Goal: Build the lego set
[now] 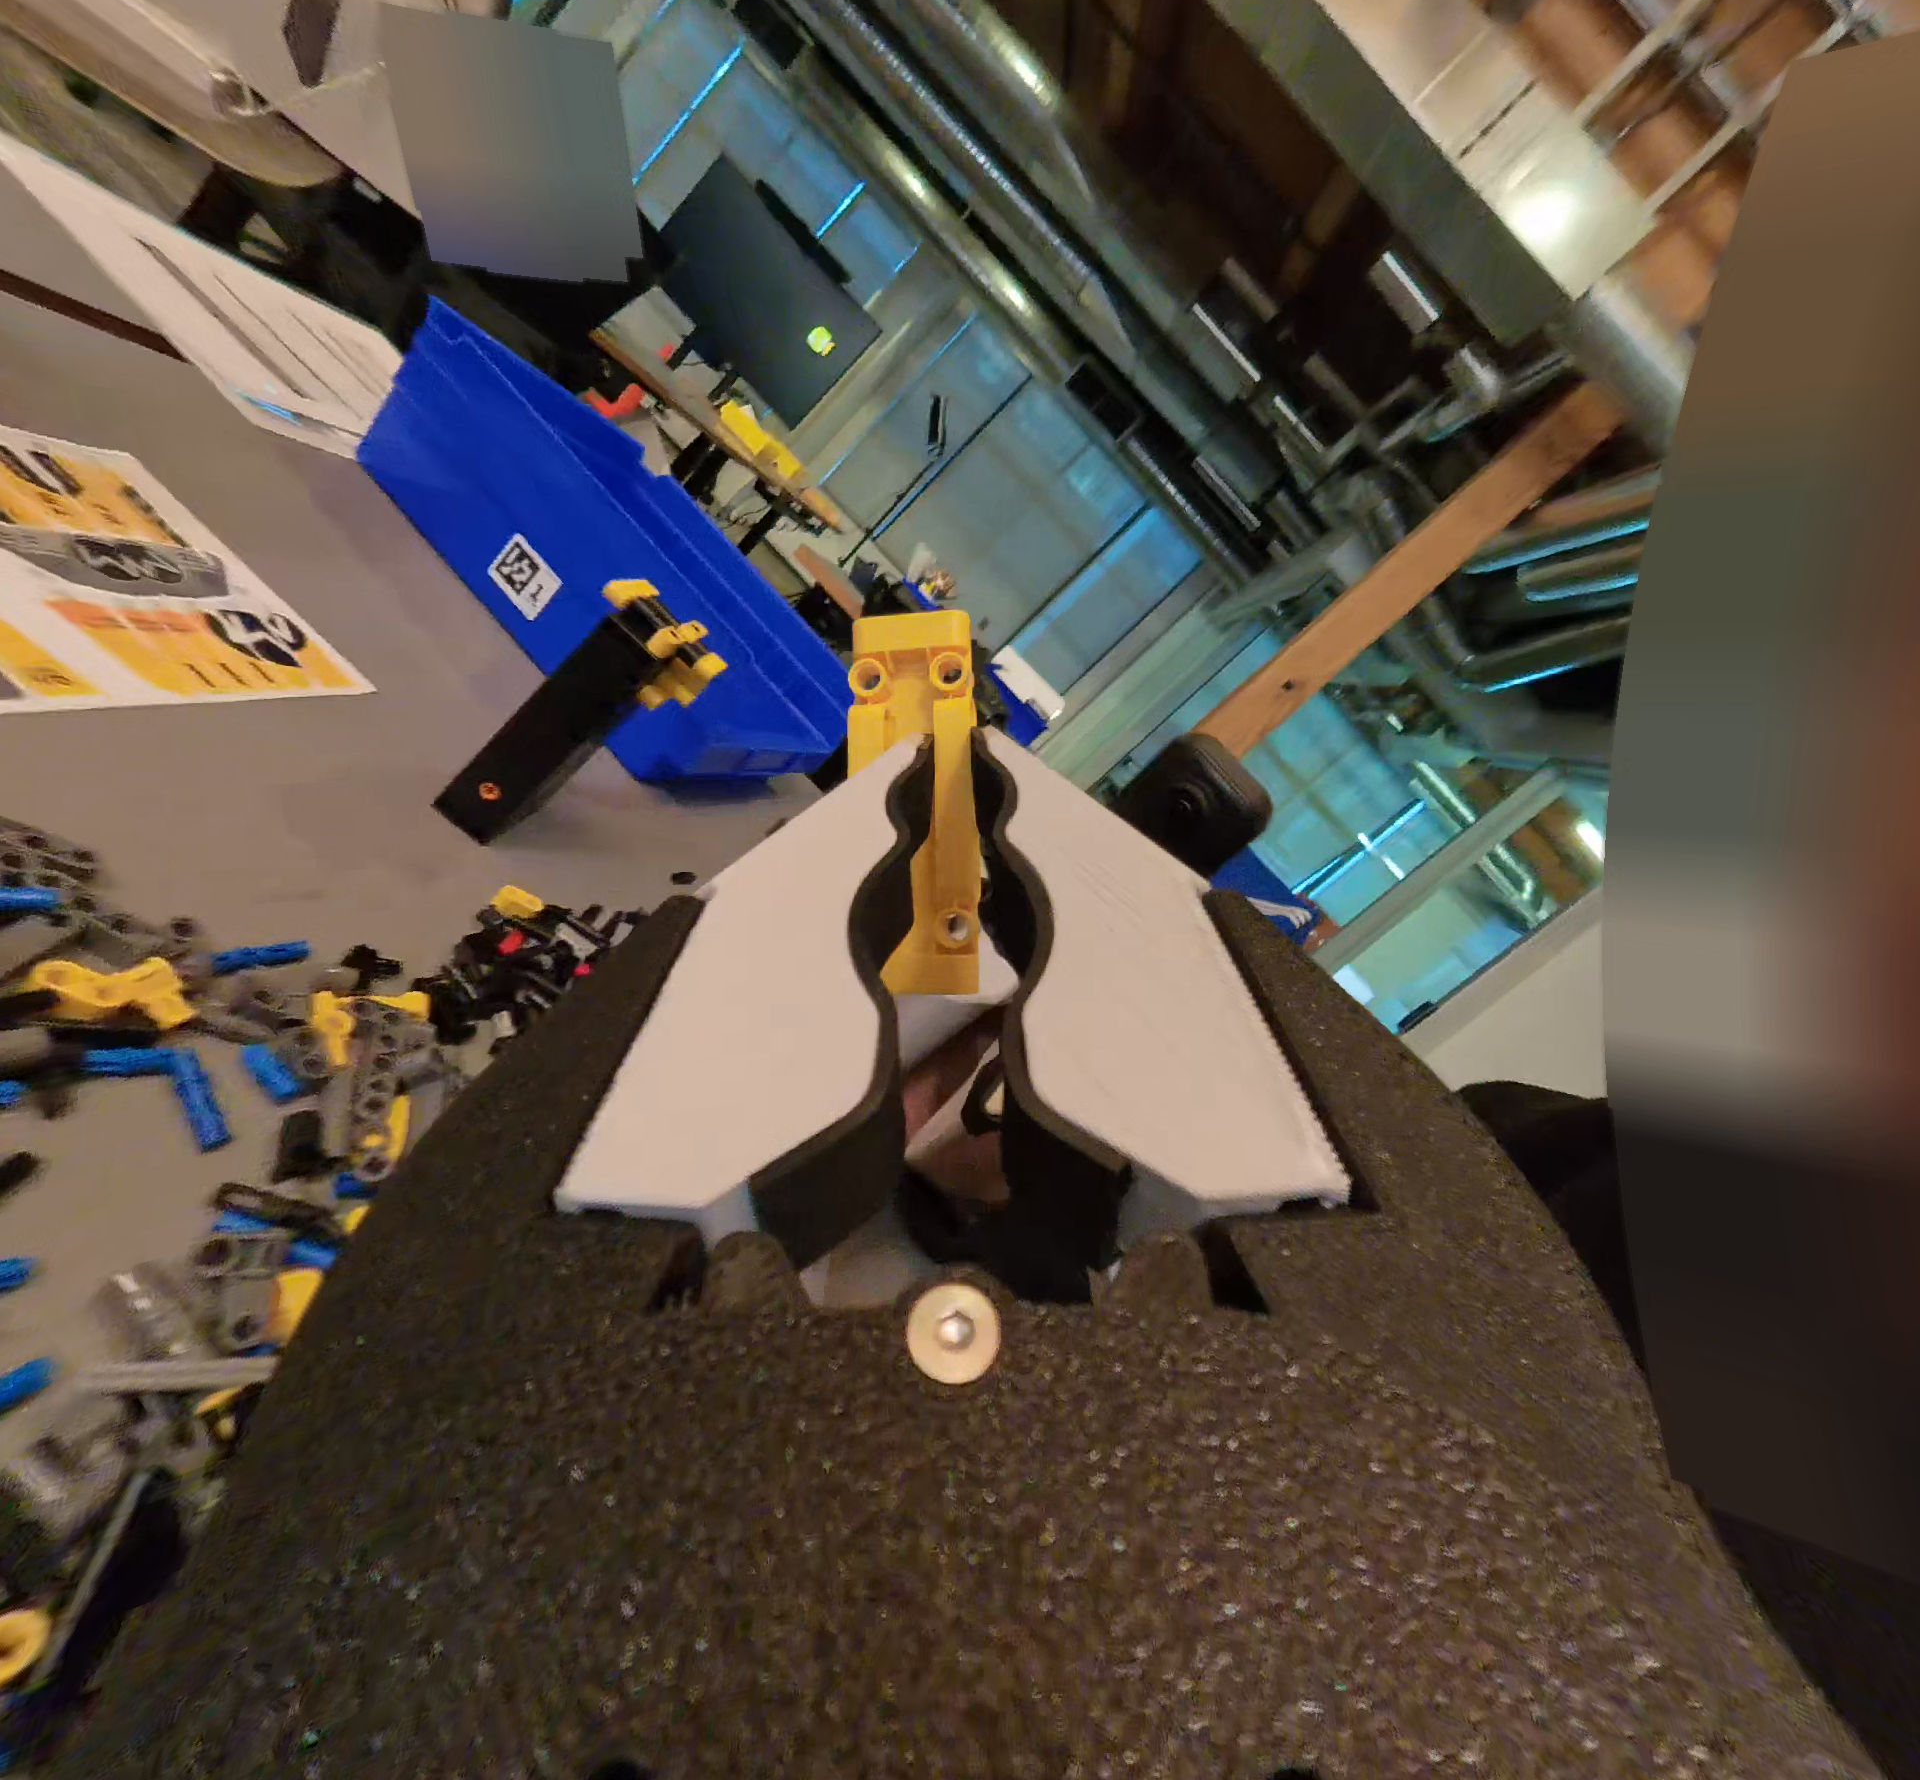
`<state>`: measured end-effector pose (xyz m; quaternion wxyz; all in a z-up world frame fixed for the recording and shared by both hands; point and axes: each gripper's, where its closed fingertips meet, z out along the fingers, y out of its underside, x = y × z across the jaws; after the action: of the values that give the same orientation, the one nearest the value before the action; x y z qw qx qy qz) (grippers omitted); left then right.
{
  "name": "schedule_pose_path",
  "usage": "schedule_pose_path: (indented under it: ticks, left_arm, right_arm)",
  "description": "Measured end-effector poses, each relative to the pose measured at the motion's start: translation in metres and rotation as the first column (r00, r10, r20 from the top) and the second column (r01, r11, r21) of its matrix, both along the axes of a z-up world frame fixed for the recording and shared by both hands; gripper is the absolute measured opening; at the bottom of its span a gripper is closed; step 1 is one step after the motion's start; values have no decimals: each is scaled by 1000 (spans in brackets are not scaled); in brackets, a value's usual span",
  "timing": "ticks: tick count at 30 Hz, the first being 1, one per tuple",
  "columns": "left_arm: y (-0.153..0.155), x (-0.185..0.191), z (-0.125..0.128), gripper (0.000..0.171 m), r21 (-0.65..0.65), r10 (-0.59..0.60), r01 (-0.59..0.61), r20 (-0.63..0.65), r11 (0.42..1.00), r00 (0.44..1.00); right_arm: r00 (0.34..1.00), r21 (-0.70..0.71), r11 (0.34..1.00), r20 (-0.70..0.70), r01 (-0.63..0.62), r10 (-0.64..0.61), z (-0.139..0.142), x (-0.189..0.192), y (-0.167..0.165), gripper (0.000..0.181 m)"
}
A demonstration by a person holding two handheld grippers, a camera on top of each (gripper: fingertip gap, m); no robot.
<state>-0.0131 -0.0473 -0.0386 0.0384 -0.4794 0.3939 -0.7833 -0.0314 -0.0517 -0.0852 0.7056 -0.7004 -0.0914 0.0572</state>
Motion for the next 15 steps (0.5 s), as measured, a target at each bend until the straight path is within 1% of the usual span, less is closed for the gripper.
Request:
schedule_pose_path:
  ticks: [1, 3, 5, 7, 9, 12, 15]
  left_arm:
    - [-4, 0, -2, 6, -12, 10, -10, 8, 1000, 1000]
    - [-7, 1, -6, 6, -28, 34, -34, 24, 999, 999]
    - [-9, 2, -11, 6, -50, 49, -48, 23, 998, 999]
    - [-14, 3, -16, 6, -64, 37, -36, 9, 997, 999]
    - [-16, 4, -19, 6, -63, 52, -52, 8, 997, 999]
    - [-19, 4, -21, 7, -48, 55, -55, 6, 997, 998]
    - [-23, 4, -21, 7, -66, 29, -29, 4, 997, 1000]
  right_arm:
    - [999, 2, 1000, -44, -20, 20, 1, 0, -1, 68]
    - [982, 27, 996, -167, -86, 89, 6, -1, -5, 69]
    - [928, 84, 981, -321, -173, 191, 15, -1, -12, 68]
    - [873, 101, 972, -428, -210, 234, 15, 6, -16, 68]
    - [854, 89, 972, -465, -218, 234, 12, 9, -16, 67]
    - [845, 71, 970, -479, -235, 239, 8, 7, -14, 56]
    - [837, 47, 966, -489, -254, 244, 3, 3, -11, 55]
